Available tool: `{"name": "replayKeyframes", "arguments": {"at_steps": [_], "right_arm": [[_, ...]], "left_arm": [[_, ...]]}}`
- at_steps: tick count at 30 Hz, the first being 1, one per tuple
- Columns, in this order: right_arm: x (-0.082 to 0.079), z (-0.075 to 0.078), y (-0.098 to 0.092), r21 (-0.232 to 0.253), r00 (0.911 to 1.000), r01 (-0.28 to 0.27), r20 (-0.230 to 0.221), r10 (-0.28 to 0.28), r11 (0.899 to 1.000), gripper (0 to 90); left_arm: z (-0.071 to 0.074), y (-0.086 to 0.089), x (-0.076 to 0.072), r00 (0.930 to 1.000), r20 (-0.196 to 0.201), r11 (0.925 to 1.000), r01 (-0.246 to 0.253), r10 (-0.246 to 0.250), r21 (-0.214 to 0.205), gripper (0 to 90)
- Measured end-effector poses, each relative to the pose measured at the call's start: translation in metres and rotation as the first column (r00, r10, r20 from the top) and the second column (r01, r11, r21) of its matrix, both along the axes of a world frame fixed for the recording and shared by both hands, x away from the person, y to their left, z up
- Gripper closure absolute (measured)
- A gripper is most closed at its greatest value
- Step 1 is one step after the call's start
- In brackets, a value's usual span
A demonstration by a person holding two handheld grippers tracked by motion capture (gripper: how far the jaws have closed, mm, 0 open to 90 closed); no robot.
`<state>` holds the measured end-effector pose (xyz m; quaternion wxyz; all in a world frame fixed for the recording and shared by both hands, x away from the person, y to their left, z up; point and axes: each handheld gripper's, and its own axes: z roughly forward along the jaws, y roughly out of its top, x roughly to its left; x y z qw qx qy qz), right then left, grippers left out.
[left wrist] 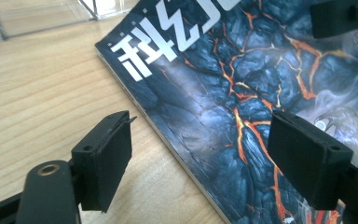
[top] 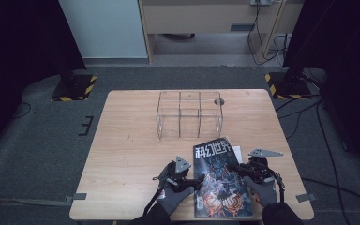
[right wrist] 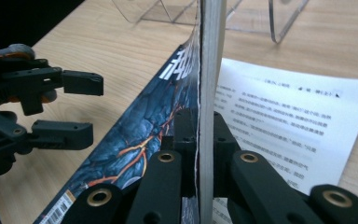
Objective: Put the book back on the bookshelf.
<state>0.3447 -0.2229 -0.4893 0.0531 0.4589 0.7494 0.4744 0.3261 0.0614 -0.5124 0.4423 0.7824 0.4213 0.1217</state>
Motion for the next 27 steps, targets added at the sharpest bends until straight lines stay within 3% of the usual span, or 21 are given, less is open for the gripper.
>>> {"name": "replayKeyframes", "arguments": {"at_steps": [7, 18, 27], "right_arm": [[-0.007, 0.010, 0.003, 0.014, 0.9971, -0.028, 0.070, 0.027, 1.000, 85.7], [-0.014, 0.026, 0.012, 0.026, 0.9847, -0.072, 0.161, 0.067, 0.997, 85.7], [-0.016, 0.030, 0.014, 0.015, 0.9777, -0.092, 0.191, 0.088, 0.996, 85.7]], "left_arm": [[0.005, 0.007, 0.003, 0.9999, -0.003, 0.9988, -0.015, 0.015, -0.045, 22.3], [0.007, 0.010, 0.006, 0.9999, -0.001, 0.9976, -0.011, 0.011, -0.069, 22.2], [0.000, 0.005, 0.007, 0.9999, -0.014, 0.9988, 0.008, -0.008, -0.048, 21.3]]}}
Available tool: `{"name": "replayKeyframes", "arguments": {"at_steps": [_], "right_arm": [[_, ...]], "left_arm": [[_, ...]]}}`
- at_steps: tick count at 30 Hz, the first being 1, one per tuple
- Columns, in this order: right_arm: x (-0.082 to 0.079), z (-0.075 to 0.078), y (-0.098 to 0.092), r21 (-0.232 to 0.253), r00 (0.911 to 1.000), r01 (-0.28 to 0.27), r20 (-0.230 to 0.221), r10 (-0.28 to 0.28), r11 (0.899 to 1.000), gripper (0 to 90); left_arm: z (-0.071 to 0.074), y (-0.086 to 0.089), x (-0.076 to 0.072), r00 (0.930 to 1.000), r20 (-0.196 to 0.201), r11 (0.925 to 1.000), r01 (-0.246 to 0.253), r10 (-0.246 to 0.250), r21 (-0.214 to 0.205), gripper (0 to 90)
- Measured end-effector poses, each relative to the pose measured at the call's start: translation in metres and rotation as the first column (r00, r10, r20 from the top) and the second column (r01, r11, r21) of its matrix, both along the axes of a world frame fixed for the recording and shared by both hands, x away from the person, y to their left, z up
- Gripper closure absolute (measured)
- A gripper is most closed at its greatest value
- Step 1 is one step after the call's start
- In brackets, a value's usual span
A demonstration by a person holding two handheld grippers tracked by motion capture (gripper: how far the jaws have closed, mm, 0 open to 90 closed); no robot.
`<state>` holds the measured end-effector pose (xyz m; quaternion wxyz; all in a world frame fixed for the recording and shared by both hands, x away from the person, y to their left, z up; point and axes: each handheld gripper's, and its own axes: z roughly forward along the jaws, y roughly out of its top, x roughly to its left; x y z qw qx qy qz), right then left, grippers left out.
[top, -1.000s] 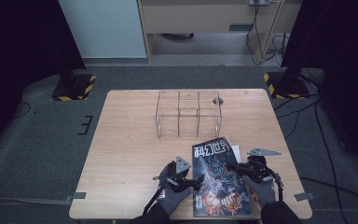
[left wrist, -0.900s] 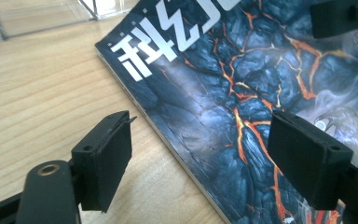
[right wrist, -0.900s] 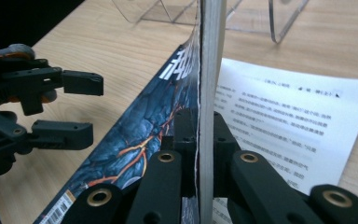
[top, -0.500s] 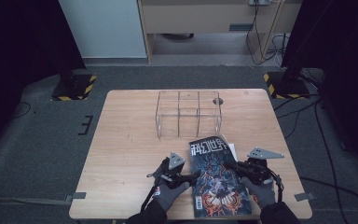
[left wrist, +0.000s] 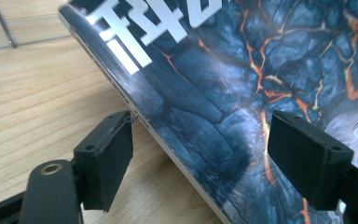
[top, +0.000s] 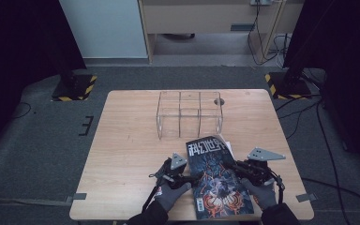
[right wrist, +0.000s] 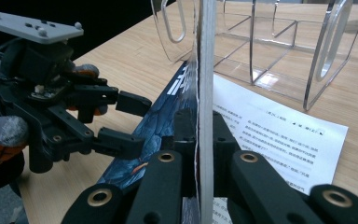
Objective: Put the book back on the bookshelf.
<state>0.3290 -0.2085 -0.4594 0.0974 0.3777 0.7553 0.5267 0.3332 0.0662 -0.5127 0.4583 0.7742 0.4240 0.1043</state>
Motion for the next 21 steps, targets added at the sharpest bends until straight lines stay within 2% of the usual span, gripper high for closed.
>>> {"name": "replayKeyframes", "arguments": {"at_steps": [5, 12, 13, 17, 21], "right_arm": [[-0.001, 0.002, 0.000, 0.005, 0.9999, -0.005, 0.009, 0.005, 1.000, 85.7], [-0.002, 0.002, 0.000, 0.003, 0.9997, -0.015, 0.019, 0.015, 1.000, 85.7], [-0.002, 0.002, 0.000, 0.002, 0.9997, -0.015, 0.019, 0.015, 1.000, 85.6], [-0.001, 0.001, 0.001, -0.003, 0.9996, -0.020, 0.018, 0.020, 1.000, 85.7], [-0.001, 0.000, 0.001, -0.007, 0.9997, -0.017, 0.018, 0.017, 1.000, 85.7]], "left_arm": [[-0.004, -0.002, 0.001, 0.9998, -0.010, 0.9999, 0.015, -0.015, -0.002, 20.2], [-0.009, -0.001, 0.006, 0.9989, -0.034, 0.9989, 0.031, -0.033, -0.034, 15.5], [-0.011, -0.002, 0.007, 0.9972, -0.044, 0.9972, 0.059, -0.061, -0.047, 15.2], [-0.013, -0.005, 0.007, 0.9948, -0.037, 0.9945, 0.093, -0.095, -0.048, 14.3], [-0.015, -0.007, 0.007, 0.9944, -0.033, 0.9940, 0.099, -0.101, -0.047, 13.8]]}}
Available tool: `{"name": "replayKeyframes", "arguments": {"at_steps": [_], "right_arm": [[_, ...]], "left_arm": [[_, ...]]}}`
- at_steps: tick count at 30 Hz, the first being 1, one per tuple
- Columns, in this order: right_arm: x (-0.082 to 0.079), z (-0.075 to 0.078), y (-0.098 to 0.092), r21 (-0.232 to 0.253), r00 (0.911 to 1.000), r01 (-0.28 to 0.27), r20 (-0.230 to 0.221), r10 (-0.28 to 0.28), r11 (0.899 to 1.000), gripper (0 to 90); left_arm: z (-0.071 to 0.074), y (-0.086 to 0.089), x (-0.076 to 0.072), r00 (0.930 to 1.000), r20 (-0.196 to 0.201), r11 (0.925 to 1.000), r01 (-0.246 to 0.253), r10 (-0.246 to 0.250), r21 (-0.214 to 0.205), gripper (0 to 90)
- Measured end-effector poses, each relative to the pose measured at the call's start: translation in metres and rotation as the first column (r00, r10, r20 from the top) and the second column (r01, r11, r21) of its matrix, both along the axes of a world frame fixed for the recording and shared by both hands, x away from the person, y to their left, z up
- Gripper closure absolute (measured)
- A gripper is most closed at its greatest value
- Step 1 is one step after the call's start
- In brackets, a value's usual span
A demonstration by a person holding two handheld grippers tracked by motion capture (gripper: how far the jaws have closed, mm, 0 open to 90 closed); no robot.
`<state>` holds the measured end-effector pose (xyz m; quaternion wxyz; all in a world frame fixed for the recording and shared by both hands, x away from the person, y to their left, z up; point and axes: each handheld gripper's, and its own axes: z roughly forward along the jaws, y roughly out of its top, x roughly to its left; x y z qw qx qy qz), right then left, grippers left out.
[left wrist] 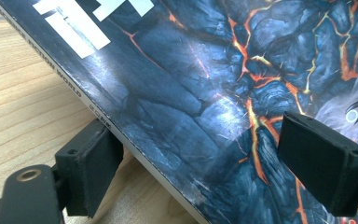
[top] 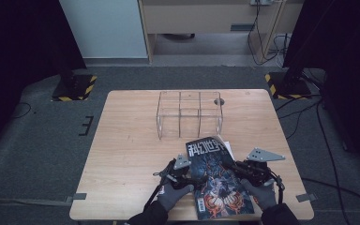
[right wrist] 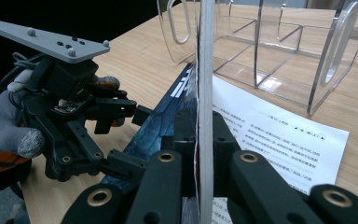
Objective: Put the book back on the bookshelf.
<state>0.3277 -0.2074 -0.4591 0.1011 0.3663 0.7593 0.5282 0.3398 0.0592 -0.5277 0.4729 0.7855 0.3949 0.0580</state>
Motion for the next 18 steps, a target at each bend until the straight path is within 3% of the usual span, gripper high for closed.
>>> {"name": "replayKeyframes", "arguments": {"at_steps": [9, 18], "right_arm": [[0.003, -0.005, -0.003, 0.011, 0.9998, 0.014, -0.015, -0.014, 1.000, 85.6], [0.005, -0.007, -0.007, 0.003, 0.9988, 0.042, -0.026, -0.041, 0.999, 85.6]], "left_arm": [[0.004, 0.002, -0.002, 0.9997, -0.012, 0.9993, -0.023, 0.023, -0.030, 20.3], [0.018, 0.001, -0.006, 0.9993, 0.037, 0.9950, 0.007, -0.003, -0.100, 27.1]]}}
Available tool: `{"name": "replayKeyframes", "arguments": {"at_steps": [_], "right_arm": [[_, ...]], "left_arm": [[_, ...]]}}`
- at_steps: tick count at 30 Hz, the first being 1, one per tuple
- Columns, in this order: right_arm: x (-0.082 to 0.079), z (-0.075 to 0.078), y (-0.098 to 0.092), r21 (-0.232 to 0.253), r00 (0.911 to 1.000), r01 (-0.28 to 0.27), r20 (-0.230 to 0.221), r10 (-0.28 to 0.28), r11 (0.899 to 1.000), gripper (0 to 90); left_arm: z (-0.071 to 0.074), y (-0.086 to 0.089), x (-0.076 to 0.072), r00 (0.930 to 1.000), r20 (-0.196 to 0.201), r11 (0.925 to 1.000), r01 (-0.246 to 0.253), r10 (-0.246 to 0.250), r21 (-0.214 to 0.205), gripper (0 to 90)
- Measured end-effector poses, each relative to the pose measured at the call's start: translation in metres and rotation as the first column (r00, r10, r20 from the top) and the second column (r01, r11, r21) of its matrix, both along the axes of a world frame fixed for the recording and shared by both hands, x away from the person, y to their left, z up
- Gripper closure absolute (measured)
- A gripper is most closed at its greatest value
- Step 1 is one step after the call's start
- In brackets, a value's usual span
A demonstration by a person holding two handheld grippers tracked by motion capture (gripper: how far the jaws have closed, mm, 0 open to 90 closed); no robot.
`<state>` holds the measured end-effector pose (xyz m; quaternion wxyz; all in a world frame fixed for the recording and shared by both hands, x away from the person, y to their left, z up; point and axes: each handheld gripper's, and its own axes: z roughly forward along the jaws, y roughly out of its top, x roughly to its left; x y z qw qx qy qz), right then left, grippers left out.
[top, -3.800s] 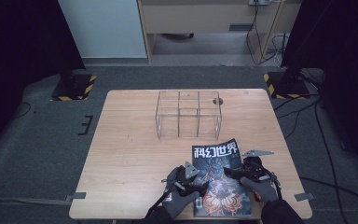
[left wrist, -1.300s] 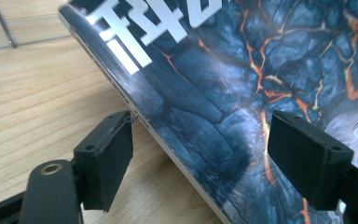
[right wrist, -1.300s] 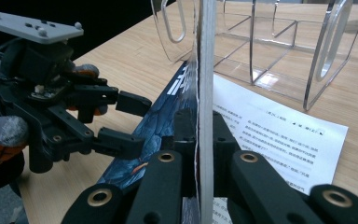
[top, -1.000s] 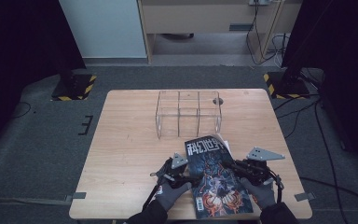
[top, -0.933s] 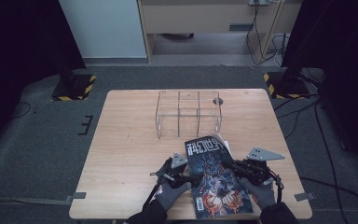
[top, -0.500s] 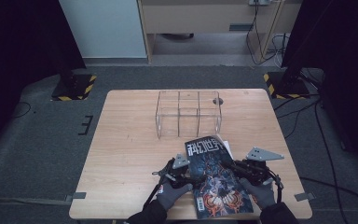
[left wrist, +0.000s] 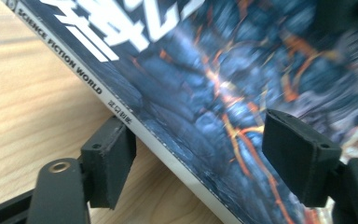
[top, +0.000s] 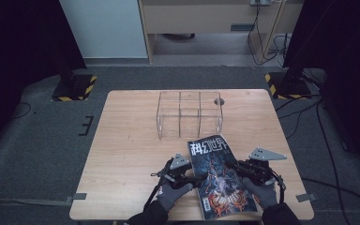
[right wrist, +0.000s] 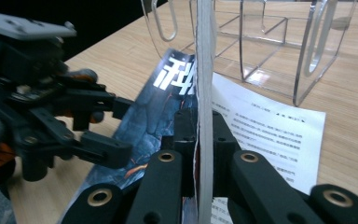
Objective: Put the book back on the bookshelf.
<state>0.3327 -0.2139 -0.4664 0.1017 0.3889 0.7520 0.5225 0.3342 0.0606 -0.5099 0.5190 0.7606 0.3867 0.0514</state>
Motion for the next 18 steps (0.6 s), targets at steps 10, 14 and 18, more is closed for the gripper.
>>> {"name": "replayKeyframes", "arguments": {"at_steps": [10, 14, 18], "right_arm": [[0.0001, 0.0008, -0.0013, 0.015, 1.0000, -0.001, 0.005, 0.001, 1.000, 85.6], [0.0003, 0.0011, -0.0012, 0.019, 1.0000, 0.002, 0.005, -0.002, 1.000, 85.5], [0.0009, 0.0012, -0.0006, 0.020, 1.0000, 0.000, 0.008, 0.000, 1.000, 85.5]], "left_arm": [[0.0050, -0.0126, -0.0018, 0.9994, 0.035, 0.9967, -0.005, 0.002, 0.081, 37.9], [0.0059, -0.0111, -0.0005, 0.9990, 0.033, 0.9953, -0.033, 0.030, 0.091, 47.7], [0.0068, -0.0079, 0.0009, 0.9990, 0.019, 0.9955, -0.041, 0.040, 0.085, 53.8]]}}
